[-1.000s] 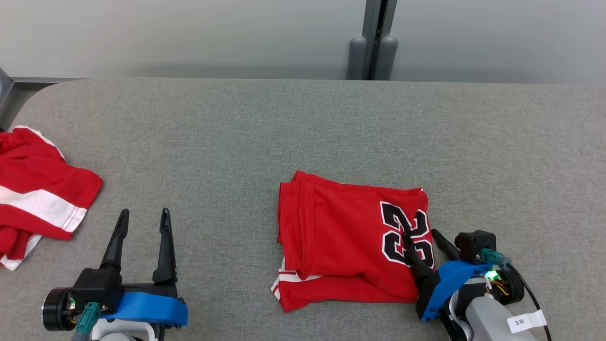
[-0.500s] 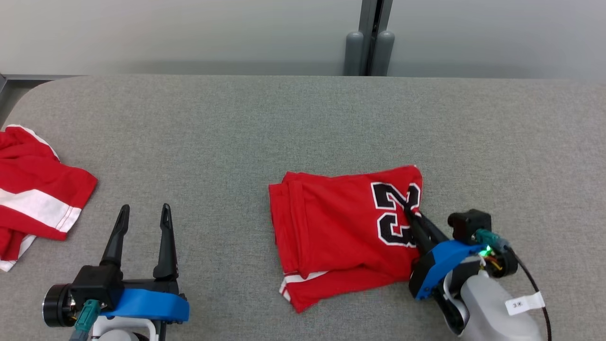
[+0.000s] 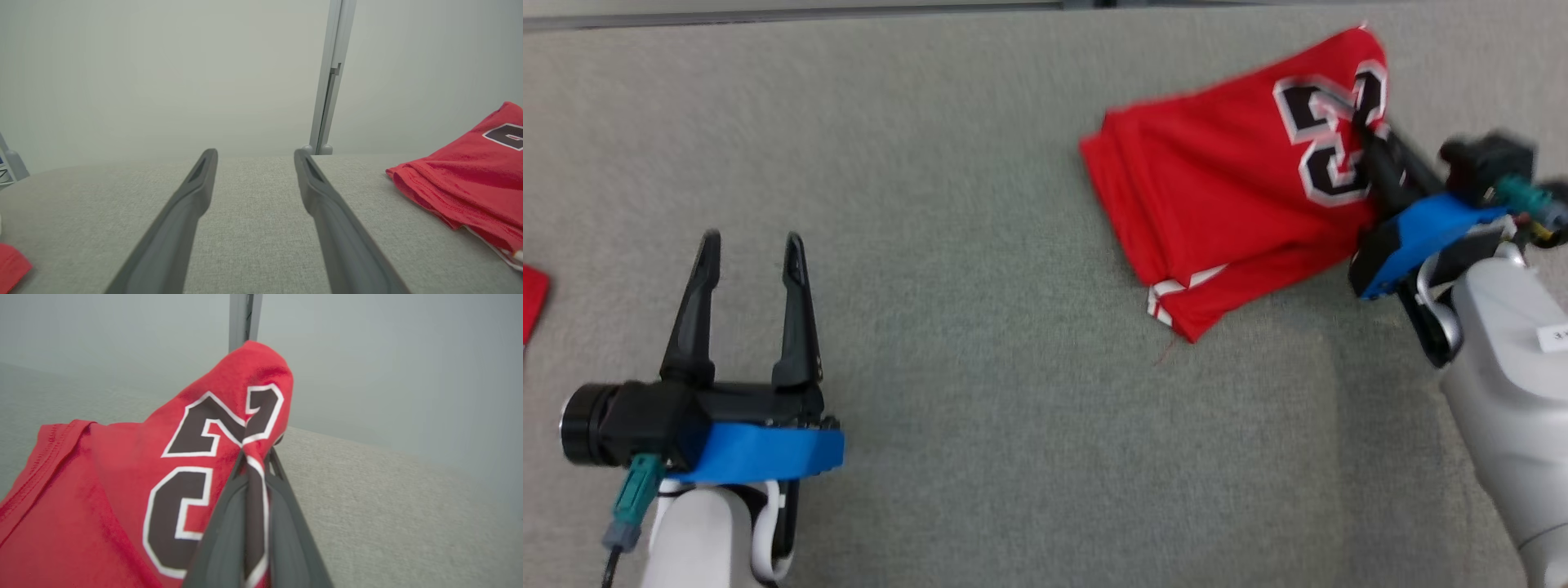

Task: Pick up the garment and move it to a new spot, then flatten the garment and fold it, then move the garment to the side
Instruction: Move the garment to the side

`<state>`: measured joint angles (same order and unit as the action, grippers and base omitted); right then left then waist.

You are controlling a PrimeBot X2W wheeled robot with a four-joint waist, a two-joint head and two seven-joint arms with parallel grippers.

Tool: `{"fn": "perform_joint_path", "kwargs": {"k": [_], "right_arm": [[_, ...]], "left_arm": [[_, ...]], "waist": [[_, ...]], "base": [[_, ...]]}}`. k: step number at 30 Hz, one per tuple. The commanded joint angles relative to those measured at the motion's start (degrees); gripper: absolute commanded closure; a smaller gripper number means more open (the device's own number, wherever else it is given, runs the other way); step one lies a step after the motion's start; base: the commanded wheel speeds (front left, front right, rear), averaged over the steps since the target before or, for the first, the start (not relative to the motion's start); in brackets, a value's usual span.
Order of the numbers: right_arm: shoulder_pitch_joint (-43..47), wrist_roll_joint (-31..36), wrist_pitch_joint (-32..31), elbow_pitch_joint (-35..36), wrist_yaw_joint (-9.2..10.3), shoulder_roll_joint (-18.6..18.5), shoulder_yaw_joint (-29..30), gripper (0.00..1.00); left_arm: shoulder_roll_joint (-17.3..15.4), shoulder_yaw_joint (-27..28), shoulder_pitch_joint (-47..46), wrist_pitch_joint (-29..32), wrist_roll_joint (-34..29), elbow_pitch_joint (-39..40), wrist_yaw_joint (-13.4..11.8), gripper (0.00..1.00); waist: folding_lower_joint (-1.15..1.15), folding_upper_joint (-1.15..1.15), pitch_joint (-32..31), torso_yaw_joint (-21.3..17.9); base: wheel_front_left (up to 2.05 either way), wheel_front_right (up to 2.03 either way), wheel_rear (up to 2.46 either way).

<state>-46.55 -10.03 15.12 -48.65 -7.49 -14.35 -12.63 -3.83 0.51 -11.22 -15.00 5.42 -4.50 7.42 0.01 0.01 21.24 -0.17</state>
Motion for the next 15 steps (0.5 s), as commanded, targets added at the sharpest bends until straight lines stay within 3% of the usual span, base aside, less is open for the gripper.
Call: {"fn": "perform_joint_path", "kwargs": {"k": [1,15], "right_arm": [[-2.7,-0.5,0.0,0.3,-0.01,-1.5,0.1,1.00],[-15.6,-2.7,0.0,0.1,0.00,-13.0,0.6,1.00]], "left_arm": [[-0.8,-0.1,-1.7,-0.2,-0.5,1.0,0.1,0.00],[-7.9,-1.3,-5.3,-0.3,-2.3,12.5,0.1,0.00]], "waist": [[-0.01,-0.01,2.4,-0.6],[-0.01,-0.01,15.1,-12.9]], "base": [[0.00,0.00,0.00],[0.00,0.00,0.00]]}}
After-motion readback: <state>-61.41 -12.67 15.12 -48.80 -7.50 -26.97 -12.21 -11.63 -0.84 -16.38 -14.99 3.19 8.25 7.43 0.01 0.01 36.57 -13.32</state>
